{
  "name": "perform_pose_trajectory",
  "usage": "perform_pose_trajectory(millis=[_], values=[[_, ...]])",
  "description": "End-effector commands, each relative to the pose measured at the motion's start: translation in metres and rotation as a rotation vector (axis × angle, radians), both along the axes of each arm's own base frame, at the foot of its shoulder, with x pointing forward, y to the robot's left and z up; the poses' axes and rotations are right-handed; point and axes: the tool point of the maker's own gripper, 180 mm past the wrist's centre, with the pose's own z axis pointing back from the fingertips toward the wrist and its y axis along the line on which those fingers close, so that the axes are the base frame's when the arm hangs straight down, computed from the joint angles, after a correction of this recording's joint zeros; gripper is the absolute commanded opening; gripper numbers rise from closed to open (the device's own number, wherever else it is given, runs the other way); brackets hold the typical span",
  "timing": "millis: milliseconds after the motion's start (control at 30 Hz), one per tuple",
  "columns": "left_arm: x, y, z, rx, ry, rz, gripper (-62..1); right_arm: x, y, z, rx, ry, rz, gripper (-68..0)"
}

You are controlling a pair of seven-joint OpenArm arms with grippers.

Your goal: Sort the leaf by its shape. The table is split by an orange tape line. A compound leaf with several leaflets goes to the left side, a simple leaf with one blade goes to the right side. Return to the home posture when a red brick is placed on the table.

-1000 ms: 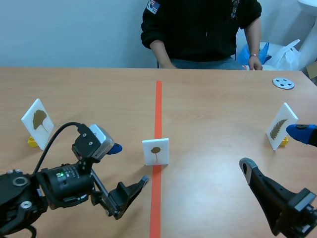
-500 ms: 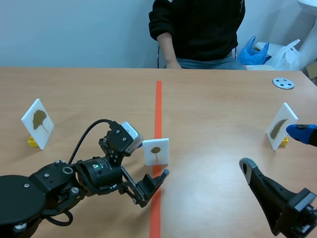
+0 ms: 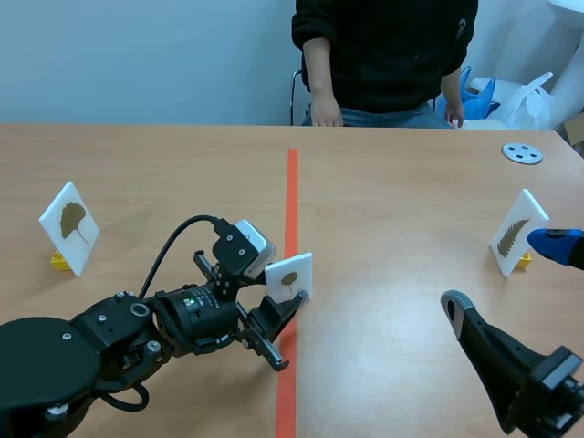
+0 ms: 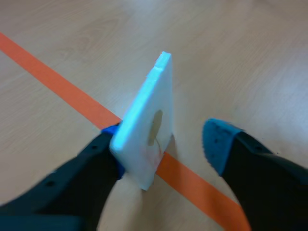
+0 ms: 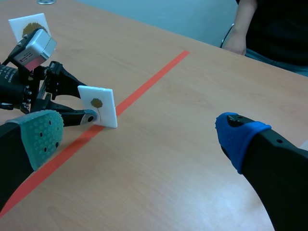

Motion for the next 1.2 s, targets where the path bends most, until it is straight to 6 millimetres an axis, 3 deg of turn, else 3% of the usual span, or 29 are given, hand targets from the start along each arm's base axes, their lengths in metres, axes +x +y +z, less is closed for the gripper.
perform_pose_trajectory(millis=[0,300,500,700,967,1167], values=[[0.006,-0.005,0.015,-0.036,-0.035,-0.002,-38.9,0.005,0.000,0.012,0.006,-0.042,0.009,0.4],[0.009,-0.003,0.015,-0.028,-0.046,0.015,-56.8,0.005,0.000,0.012,0.006,-0.042,0.009,0.4],[0.013,-0.002,0.021,-0.016,-0.030,0.027,-57.1,0.005,0.000,0.012,0.007,-0.042,0.009,0.4],[0.014,0.014,0.055,-0.044,-0.036,0.079,-57.1,0.005,0.000,0.013,0.009,-0.048,0.010,0.4],[-0.014,0.052,0.091,-0.070,-0.047,0.166,-57.1,0.005,0.000,0.013,0.008,-0.048,0.010,0.4],[-0.036,0.069,0.117,-0.093,-0.059,0.227,-57.1,0.005,0.000,0.013,0.008,-0.048,0.010,0.4]])
